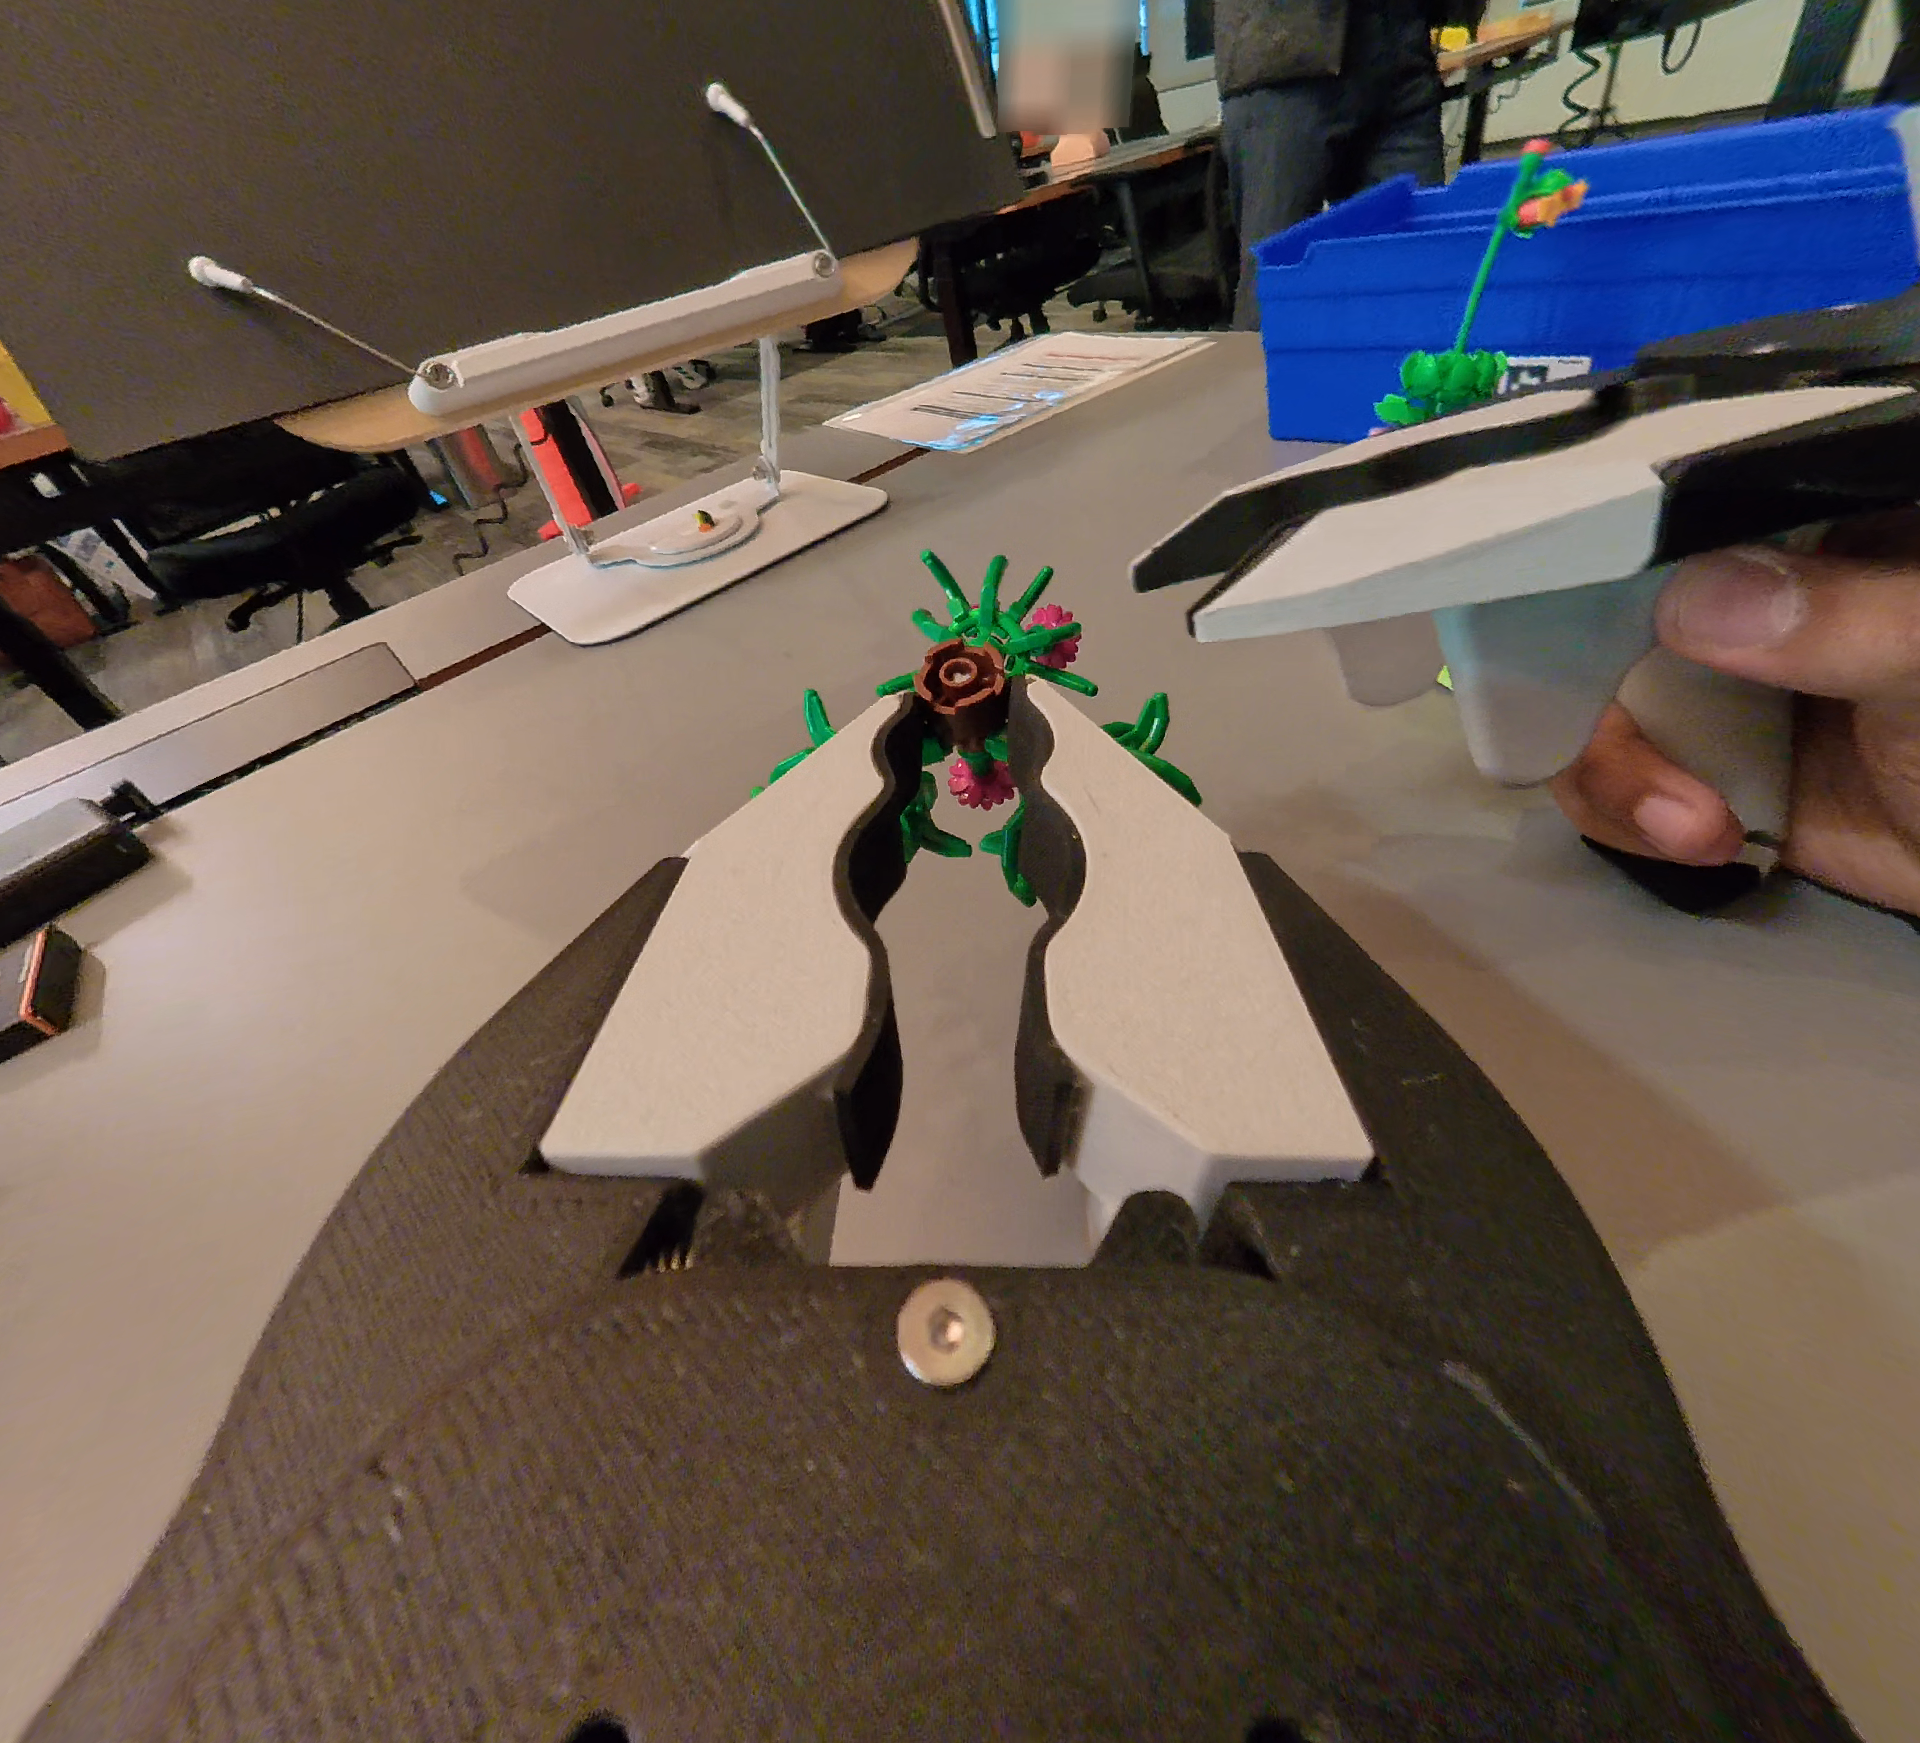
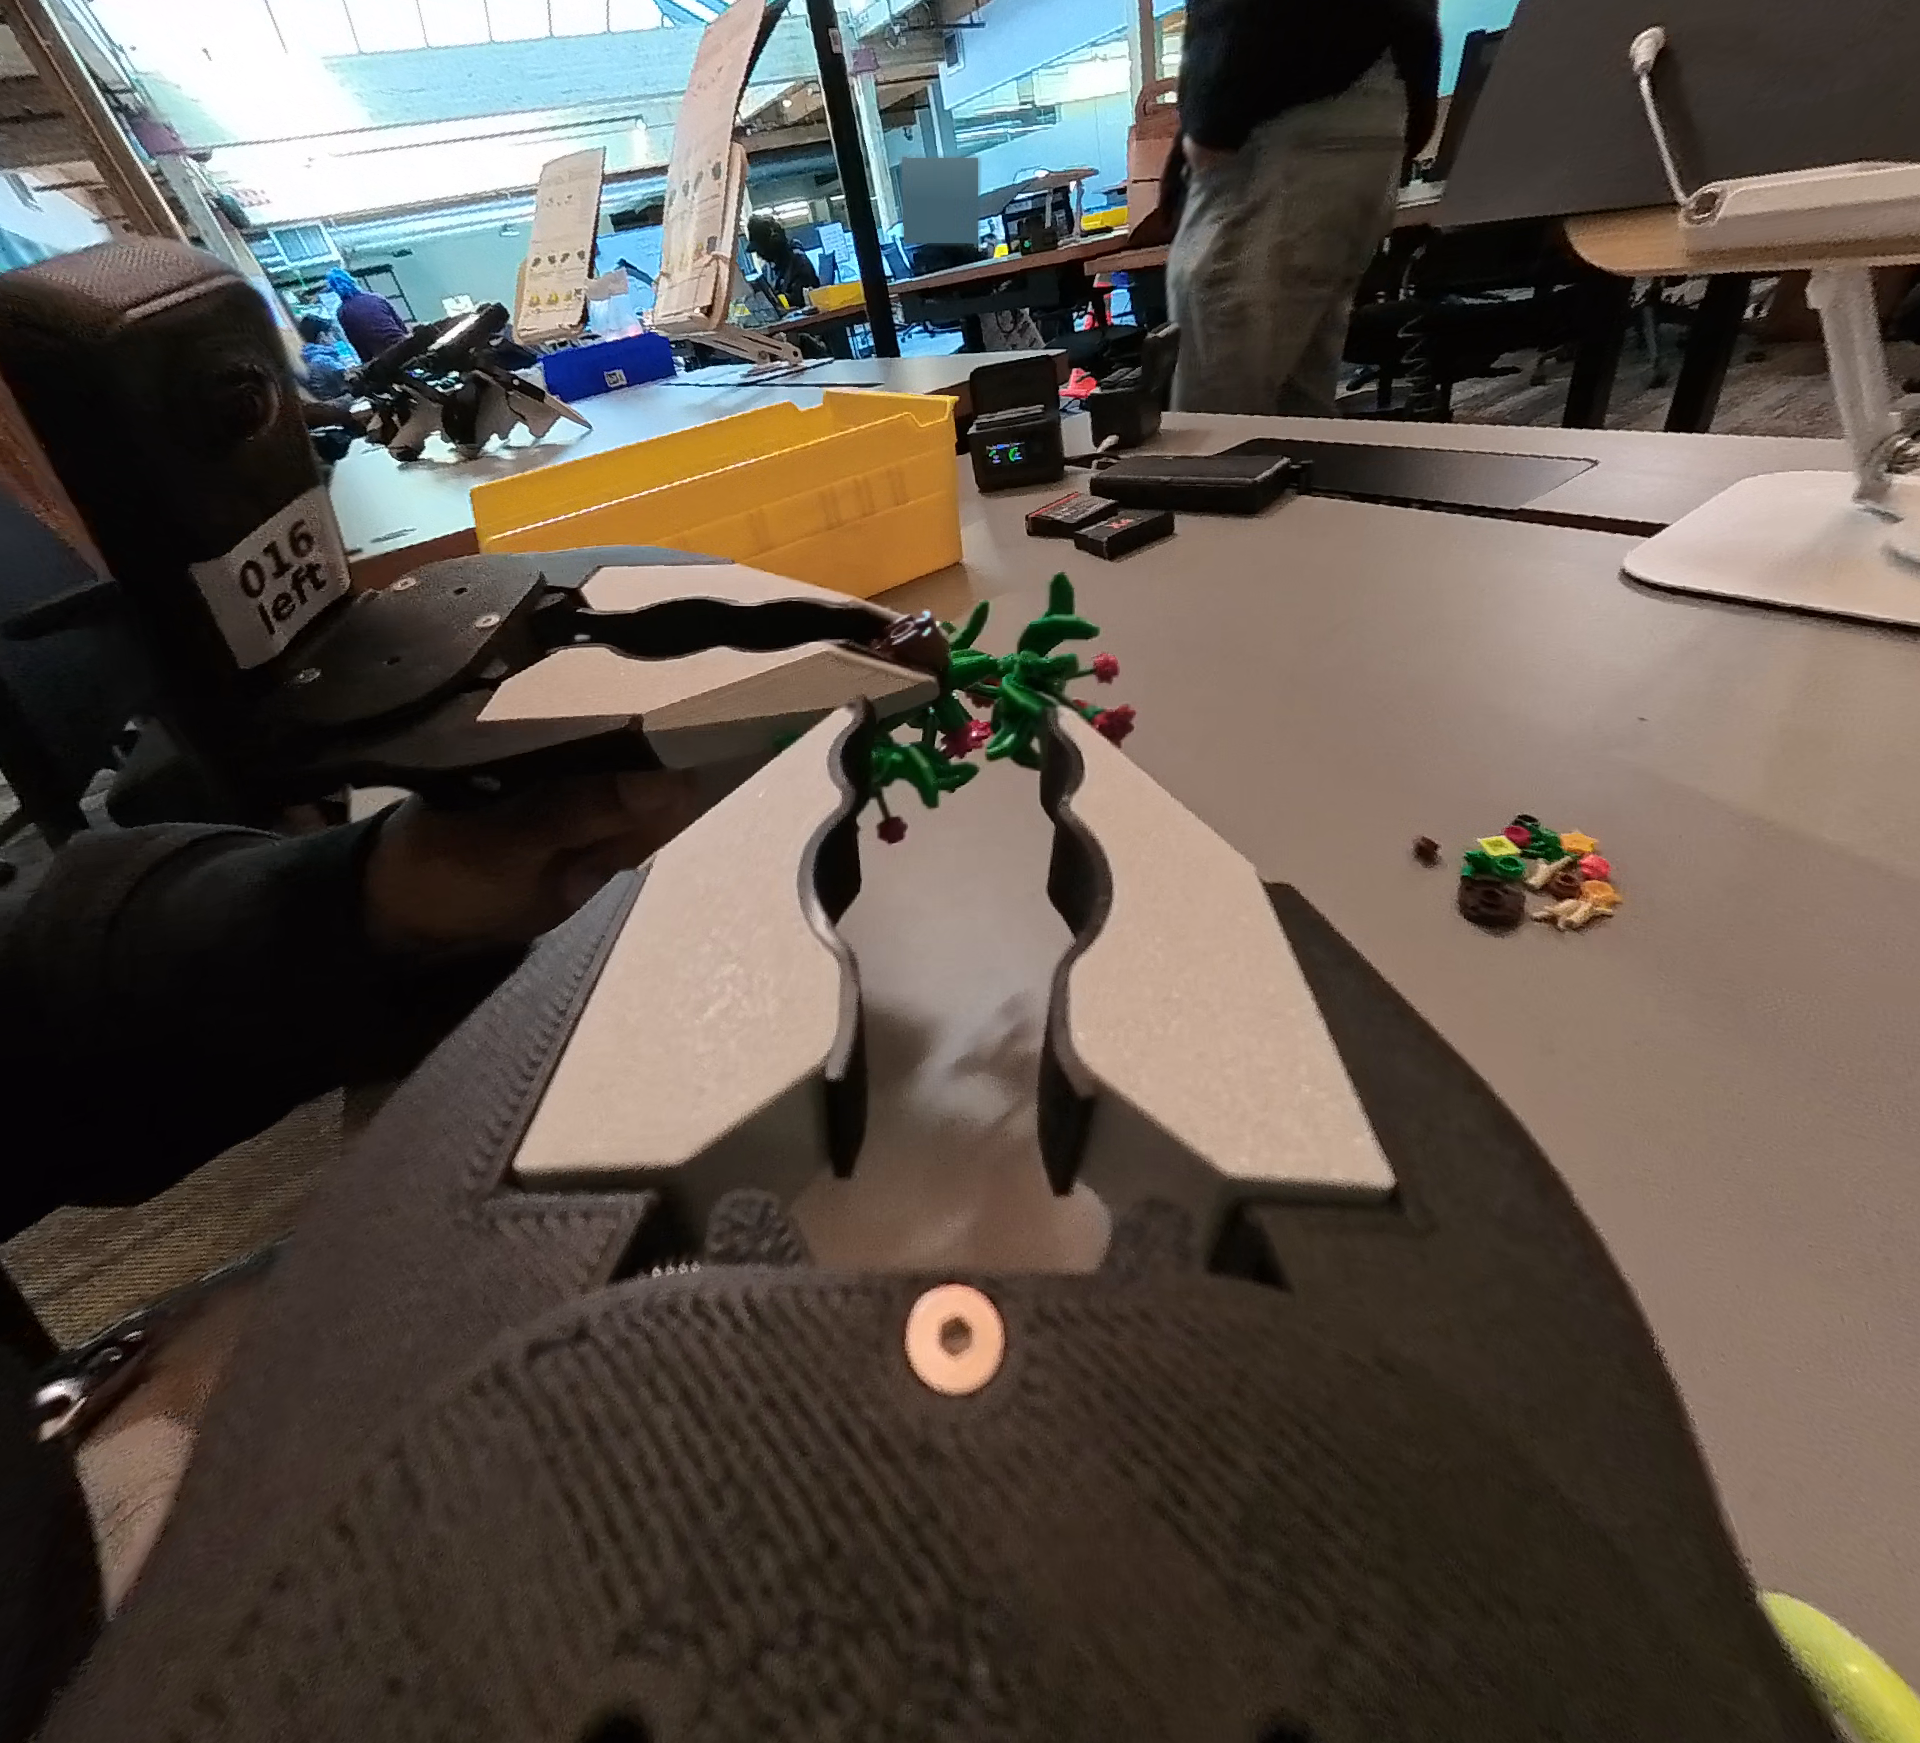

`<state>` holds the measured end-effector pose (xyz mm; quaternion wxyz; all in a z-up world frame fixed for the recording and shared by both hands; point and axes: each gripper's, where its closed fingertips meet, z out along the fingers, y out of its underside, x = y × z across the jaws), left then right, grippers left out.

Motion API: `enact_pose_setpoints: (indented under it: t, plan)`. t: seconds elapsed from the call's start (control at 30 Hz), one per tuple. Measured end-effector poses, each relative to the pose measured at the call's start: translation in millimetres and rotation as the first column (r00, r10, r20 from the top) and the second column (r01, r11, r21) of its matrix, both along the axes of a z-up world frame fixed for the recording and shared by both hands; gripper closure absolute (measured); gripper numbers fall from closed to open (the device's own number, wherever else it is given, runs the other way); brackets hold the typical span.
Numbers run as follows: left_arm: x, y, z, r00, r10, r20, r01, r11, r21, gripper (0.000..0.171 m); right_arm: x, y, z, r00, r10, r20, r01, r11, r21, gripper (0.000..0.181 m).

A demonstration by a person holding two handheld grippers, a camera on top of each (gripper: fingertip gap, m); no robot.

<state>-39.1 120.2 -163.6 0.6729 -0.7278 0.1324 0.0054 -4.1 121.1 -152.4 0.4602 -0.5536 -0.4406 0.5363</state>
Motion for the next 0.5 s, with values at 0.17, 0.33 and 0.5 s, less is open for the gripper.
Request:
enact_pose_setpoints:
  t: [0.17,0.33,0.5]
  plan:
    - [-1.8,8.2,-3.5,0.999,-0.013,0.031,0.015,0.999,-0.038,0.158,1.8,4.2,1.3,1.0,-0.007,-0.014,0.007,1.0,-0.019,0.153]
    - [-7.4,5.4,1.0,0.994,-0.028,0.107,0.03,0.999,-0.021,0.158,11.0,22.9,6.6,0.993,-0.101,-0.069,0.095,0.991,-0.09,0.15]
    - [-8.6,6.7,-0.3,0.989,-0.045,0.142,0.051,0.998,-0.04,0.159,8.4,29.7,0.5,0.982,-0.189,-0.013,0.188,0.981,-0.055,0.146]
